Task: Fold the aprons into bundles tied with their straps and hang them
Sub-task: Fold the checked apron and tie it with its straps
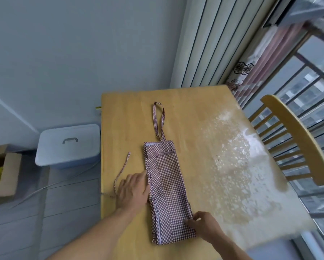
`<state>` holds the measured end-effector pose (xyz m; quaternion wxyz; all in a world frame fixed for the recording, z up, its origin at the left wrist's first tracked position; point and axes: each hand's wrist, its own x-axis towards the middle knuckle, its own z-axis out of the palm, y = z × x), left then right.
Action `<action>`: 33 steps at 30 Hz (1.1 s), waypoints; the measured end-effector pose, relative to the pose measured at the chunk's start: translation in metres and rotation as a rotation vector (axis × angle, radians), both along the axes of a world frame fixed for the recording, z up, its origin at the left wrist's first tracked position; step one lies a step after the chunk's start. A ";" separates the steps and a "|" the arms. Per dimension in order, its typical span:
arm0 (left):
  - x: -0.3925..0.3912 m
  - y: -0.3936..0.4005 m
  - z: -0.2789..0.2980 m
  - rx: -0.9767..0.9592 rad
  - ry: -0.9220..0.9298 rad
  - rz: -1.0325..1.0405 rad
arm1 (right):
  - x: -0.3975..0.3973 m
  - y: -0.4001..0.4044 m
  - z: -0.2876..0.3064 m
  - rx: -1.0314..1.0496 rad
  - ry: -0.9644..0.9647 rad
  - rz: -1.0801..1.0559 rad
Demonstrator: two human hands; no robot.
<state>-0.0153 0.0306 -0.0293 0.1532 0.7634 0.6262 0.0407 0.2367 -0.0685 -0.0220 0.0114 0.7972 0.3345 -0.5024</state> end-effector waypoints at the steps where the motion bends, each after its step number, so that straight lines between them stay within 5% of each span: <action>1: 0.006 -0.010 0.002 0.026 -0.059 -0.191 | -0.001 -0.006 0.003 0.063 -0.007 0.027; 3: 0.019 -0.020 -0.011 -0.085 -0.071 -0.489 | -0.005 -0.013 0.011 0.189 0.061 0.057; 6: 0.035 -0.036 -0.015 -0.372 -0.047 -0.545 | -0.005 -0.013 0.032 0.299 0.170 0.110; 18: 0.003 -0.019 -0.020 -0.512 -0.058 -0.742 | 0.012 0.070 0.067 0.125 0.479 0.313; 22: 0.016 -0.018 0.006 -0.835 -0.208 -0.380 | 0.020 0.118 0.060 0.339 0.245 0.523; 25: 0.032 -0.007 0.009 -0.824 -0.487 -0.037 | 0.019 0.146 0.053 0.594 0.075 0.589; 29: 0.036 0.019 -0.006 -0.887 -0.942 0.341 | 0.008 0.164 0.047 0.427 0.375 0.371; 33: 0.032 0.039 -0.022 -0.897 -0.964 0.370 | 0.002 0.169 0.033 0.313 0.480 0.263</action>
